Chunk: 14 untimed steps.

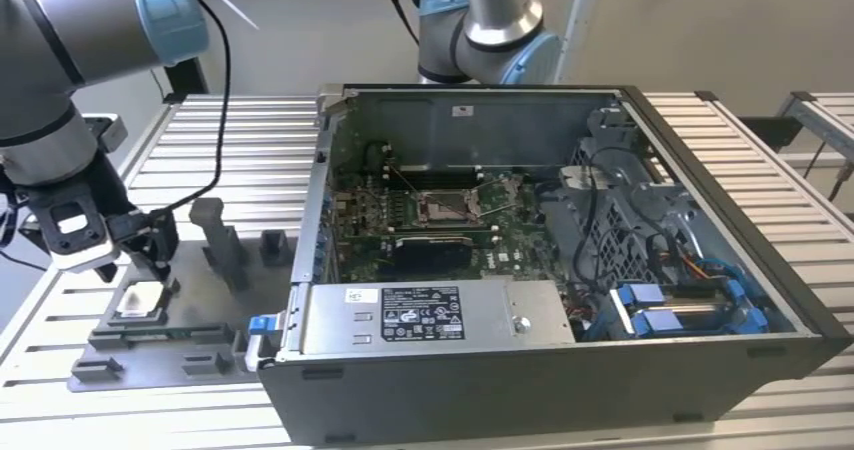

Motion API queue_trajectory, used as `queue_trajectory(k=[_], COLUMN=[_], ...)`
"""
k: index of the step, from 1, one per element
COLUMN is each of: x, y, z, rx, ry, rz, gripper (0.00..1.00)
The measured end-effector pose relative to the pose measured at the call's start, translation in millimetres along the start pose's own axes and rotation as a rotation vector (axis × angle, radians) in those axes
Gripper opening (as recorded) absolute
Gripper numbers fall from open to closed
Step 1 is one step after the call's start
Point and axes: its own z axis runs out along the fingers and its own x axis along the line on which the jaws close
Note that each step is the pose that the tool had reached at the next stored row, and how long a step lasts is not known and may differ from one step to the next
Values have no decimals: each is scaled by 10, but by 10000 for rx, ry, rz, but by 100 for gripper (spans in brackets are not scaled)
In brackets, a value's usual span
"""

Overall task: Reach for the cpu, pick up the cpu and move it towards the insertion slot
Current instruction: 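Pick up the cpu and move it towards the insertion slot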

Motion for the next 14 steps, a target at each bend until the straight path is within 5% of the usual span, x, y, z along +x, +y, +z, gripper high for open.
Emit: queue_trajectory(k=[9,14], x=[21,28], y=[-52,-73], z=[150,183], rx=[0,-1], ry=[7,7], rz=[-46,-95], gripper=[100,100])
